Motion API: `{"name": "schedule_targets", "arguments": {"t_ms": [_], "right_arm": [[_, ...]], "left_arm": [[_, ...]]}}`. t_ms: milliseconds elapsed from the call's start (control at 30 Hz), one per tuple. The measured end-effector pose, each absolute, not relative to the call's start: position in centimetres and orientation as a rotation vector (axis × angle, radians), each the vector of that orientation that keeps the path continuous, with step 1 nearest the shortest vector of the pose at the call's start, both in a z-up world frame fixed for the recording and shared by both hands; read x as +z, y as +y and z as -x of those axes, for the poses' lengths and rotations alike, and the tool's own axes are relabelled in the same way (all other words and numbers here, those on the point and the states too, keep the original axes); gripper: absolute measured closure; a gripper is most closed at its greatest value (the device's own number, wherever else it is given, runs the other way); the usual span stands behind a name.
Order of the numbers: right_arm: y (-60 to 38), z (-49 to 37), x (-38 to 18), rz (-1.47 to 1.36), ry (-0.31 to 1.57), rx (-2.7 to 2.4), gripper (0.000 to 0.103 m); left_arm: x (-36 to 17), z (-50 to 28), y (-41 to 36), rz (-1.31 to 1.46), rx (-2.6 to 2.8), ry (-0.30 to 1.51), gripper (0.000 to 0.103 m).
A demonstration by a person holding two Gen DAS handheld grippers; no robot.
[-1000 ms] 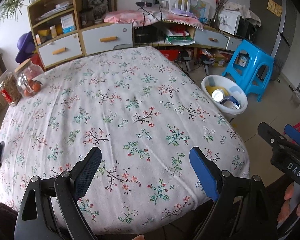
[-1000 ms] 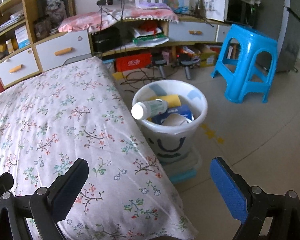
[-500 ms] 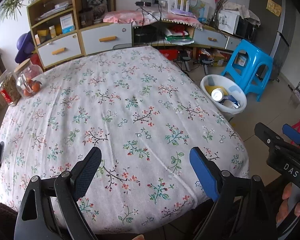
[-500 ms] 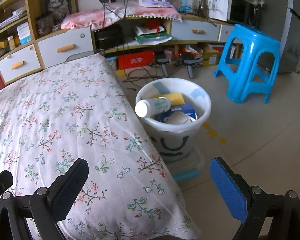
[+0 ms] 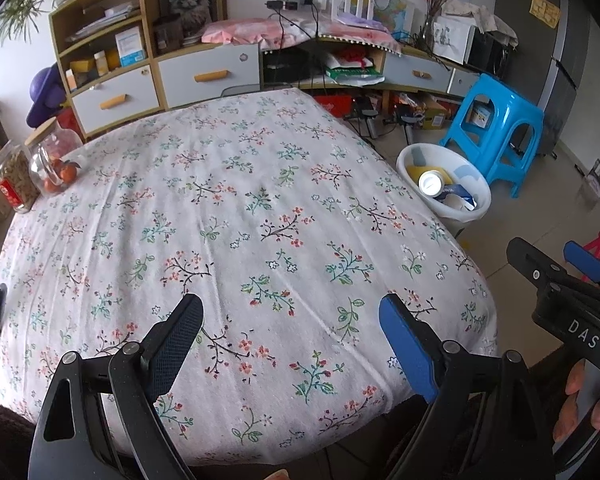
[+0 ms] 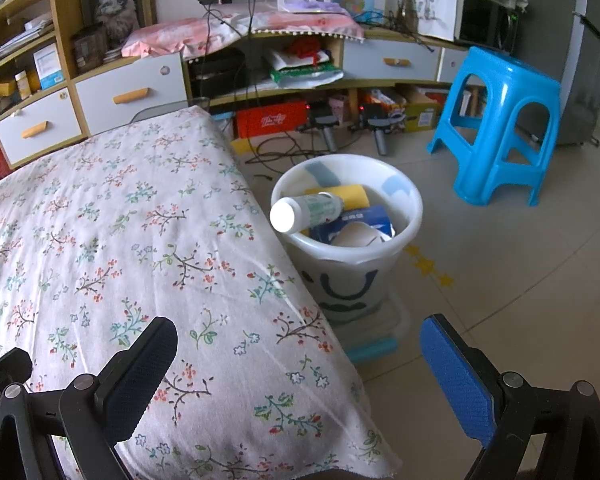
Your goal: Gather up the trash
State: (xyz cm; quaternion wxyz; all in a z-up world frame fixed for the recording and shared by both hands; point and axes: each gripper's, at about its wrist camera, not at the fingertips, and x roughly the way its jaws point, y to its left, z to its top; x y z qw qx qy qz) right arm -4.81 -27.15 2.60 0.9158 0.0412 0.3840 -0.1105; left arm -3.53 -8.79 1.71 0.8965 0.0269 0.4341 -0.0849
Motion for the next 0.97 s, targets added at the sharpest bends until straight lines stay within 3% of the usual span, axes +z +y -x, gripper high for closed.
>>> {"name": "schedule_targets", "arguments": {"t_ms": [967], "right_arm": [[-27.19, 4.82, 2.58, -0.087, 0.791, -0.23, 0.003]], "left_arm": [[1.42, 3.36, -8.8, -0.056, -0.19, 0.92, 0.012]]}}
